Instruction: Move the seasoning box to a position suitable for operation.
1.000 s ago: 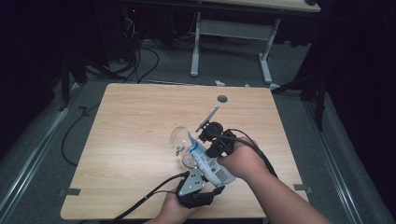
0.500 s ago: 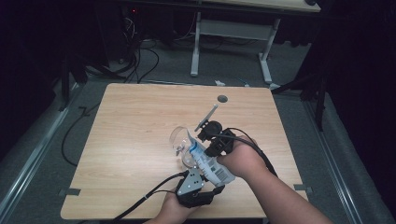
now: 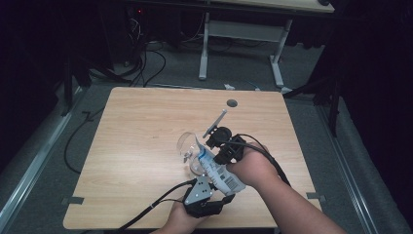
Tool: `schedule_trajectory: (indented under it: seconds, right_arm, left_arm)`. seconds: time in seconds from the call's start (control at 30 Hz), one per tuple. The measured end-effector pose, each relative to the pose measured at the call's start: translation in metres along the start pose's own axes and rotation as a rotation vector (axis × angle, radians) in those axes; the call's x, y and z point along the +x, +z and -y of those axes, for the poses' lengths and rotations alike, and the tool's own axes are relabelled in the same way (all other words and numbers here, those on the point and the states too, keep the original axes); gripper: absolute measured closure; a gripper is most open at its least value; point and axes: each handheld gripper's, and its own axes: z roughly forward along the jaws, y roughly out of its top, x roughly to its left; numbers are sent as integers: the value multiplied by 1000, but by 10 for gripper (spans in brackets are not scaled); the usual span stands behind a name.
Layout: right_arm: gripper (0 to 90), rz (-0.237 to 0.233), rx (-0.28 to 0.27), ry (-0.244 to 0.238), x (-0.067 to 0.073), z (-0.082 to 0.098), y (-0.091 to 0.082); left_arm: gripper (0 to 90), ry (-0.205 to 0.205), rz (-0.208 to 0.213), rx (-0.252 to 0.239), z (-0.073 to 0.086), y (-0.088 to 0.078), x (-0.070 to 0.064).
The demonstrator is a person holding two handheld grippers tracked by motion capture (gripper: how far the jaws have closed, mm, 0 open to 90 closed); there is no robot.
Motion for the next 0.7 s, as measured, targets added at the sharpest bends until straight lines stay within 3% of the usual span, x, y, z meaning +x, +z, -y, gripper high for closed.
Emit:
schedule_trajectory:
  seconds: [0.7]
  right_arm:
    - [900, 1, -13, -2, 1, 2, -2]
  left_arm:
    - [552, 17, 8, 11, -2, 0, -2]
